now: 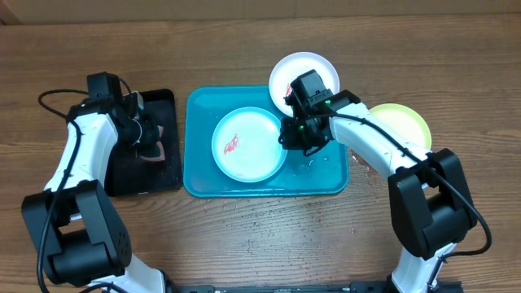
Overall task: Clean dirty plates on tray and stack at the side
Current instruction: 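Pick up the sponge from the black tray with the left gripper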
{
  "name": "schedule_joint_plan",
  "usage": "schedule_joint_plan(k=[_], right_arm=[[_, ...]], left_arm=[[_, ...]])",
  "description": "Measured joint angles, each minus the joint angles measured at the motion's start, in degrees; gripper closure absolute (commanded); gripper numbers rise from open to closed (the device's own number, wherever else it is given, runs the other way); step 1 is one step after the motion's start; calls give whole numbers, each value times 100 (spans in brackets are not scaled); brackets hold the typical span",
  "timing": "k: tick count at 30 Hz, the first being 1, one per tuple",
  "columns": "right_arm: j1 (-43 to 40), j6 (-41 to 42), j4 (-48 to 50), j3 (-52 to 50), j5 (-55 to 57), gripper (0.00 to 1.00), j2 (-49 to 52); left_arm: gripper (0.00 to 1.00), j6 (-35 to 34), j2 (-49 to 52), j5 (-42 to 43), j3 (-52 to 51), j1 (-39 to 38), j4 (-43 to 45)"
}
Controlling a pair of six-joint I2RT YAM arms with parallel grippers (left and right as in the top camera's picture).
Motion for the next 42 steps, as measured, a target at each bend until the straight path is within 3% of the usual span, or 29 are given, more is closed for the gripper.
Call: schedule_joint_plan(k=[15,28,42], right_arm=[[28,466,151,0,-83,96,127],[28,483,258,0,-101,96,133],[33,483,238,0,-101,96,133]], left_arm=[[96,44,-623,160,4,0,1458],[96,24,-1443,-81,4,4,1600],[96,-20,-1482,-98,4,4,1764]])
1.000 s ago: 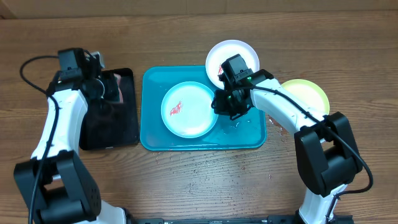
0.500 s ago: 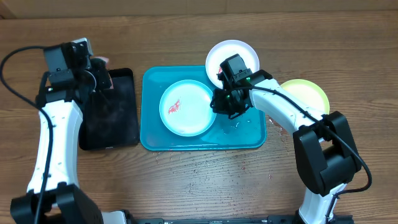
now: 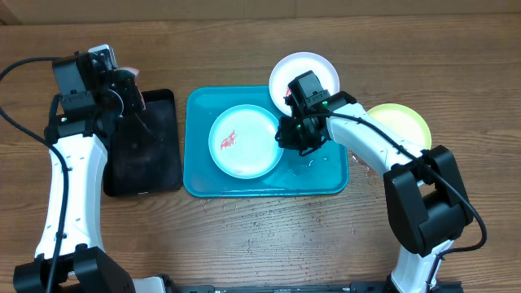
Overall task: Clean dirty plates on tray and stack at the side
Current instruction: 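Pick up the sponge from the black tray with the left gripper, then scrub the light-blue plate with the sponge in the left gripper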
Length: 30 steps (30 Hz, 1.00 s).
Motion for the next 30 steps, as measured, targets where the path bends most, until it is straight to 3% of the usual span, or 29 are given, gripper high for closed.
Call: schedule_joint_plan(k=[10,15,22,30], right_arm=[[0,0,-94,0,0,96,0],[0,2,-391,0,-9,96,44],[0,2,-431,0,-227,96,407],[0,4,-234,0,-299,96,435]], left_arm=[[96,-2,0,0,0,0,4],[96,-2,7,-26,0,-92,-396],[96,0,483,-404,0,-717,-962],[96,179,874,-133,11,-1657,-1158]])
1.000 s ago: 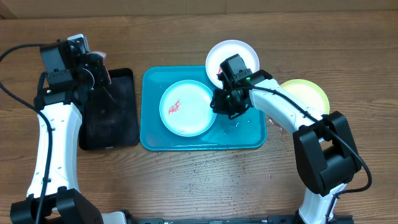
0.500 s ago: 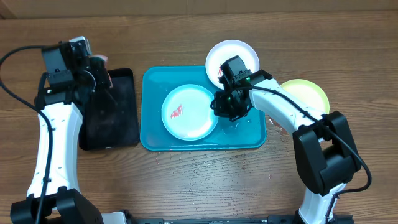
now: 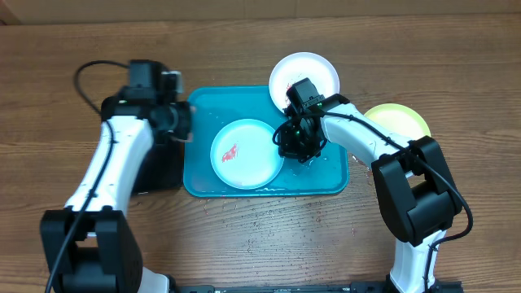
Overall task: Clean dirty plates on tray and stack at the side
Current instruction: 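Scrub the light-blue plate with the sponge in the left gripper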
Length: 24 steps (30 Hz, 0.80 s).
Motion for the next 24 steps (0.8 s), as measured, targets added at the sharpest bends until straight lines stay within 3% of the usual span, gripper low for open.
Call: schedule_joint_plan(k=[12,19,24], right_arm=[[0,0,4,0,-2,96,0],[0,0,-2,0,-2,96,0],[2,0,0,0,-15,96,0]], left_arm=[[96,-529,568,588,109,-2044,629],[96,-662,1423,472,107,-2079,511],[96,-686,1508,138,116,-1987,321]])
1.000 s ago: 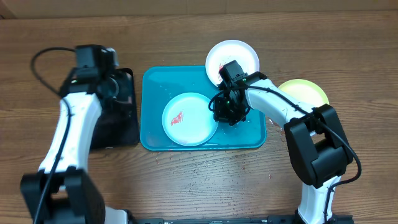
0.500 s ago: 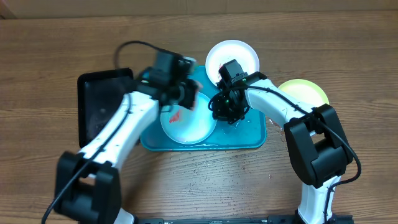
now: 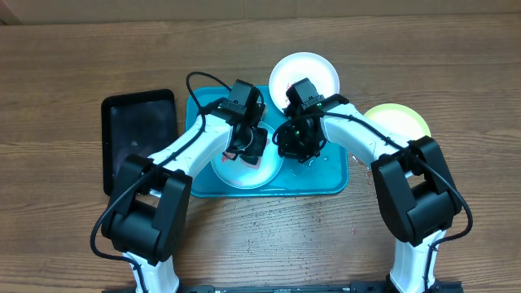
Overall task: Clean dirty plates on tray and stack at the side
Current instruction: 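Scrub the light-blue plate with the sponge in the left gripper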
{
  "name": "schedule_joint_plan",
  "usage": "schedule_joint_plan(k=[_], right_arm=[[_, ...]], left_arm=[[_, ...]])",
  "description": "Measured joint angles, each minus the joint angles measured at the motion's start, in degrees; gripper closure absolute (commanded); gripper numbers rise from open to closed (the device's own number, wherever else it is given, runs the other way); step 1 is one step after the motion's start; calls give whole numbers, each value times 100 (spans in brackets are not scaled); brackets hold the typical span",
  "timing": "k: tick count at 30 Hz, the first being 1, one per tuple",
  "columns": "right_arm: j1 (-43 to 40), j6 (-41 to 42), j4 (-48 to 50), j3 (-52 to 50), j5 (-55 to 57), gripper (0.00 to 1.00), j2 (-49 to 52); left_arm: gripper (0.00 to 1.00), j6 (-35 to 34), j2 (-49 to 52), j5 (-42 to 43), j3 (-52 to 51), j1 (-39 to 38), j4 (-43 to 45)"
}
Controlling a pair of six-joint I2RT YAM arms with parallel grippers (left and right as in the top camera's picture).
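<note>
A pale blue plate (image 3: 244,172) lies on the teal tray (image 3: 326,181). My left gripper (image 3: 247,150) is down over the plate's middle, with a bit of pink and red showing at its left side; it seems shut on the pink sponge, which is mostly hidden beneath it. At the plate's right rim sits my right gripper (image 3: 290,143), shut on the rim. A white plate (image 3: 313,72) with a red smear rests at the tray's back right corner, partly behind the right wrist.
A black tray (image 3: 138,138) lies left of the teal tray, nothing on it. A yellow-green plate (image 3: 404,122) sits on the table to the right, behind the right arm. Both arms cross over the teal tray.
My left gripper has moved right from the teal tray's left edge to over the middle of the pale blue plate, covering most of its red stain. The right gripper stays at the plate's rim.
First my left gripper was down on the black tray at a pink sponge while the right held the blue plate's rim. Then the left was raised with the sponge and the black tray was bare. It then stood at the teal tray's edge, and now over the plate.
</note>
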Motion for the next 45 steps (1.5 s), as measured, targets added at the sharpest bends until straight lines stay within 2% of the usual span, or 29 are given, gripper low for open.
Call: schedule_joint_plan(k=[9,15,20,25,30,37,45], right_arm=[[46,48,11,0,-13,96,0],[46,90,7,0,-26,96,2],[44,120,-2,0,-24,96,2],[39,122,-11,0,-22,96,2],[39,125,-9,0,-22,96,2],[39,125,-9,0,-22,96,2],[46,125,-4,0,-28,96,11]], left_arm=[[96,-81,0,-1226,63,26,-656],[96,-92,4,-1604,153,282,-962],[96,-103,31,-1377,745,494,-1576],[96,-98,31,-520,1272,409,-1434],[96,-101,37,-168,1226,190,-1362],[96,-109,79,-317,581,153,-1134],[96,-216,144,-1436,295,229,-1108]])
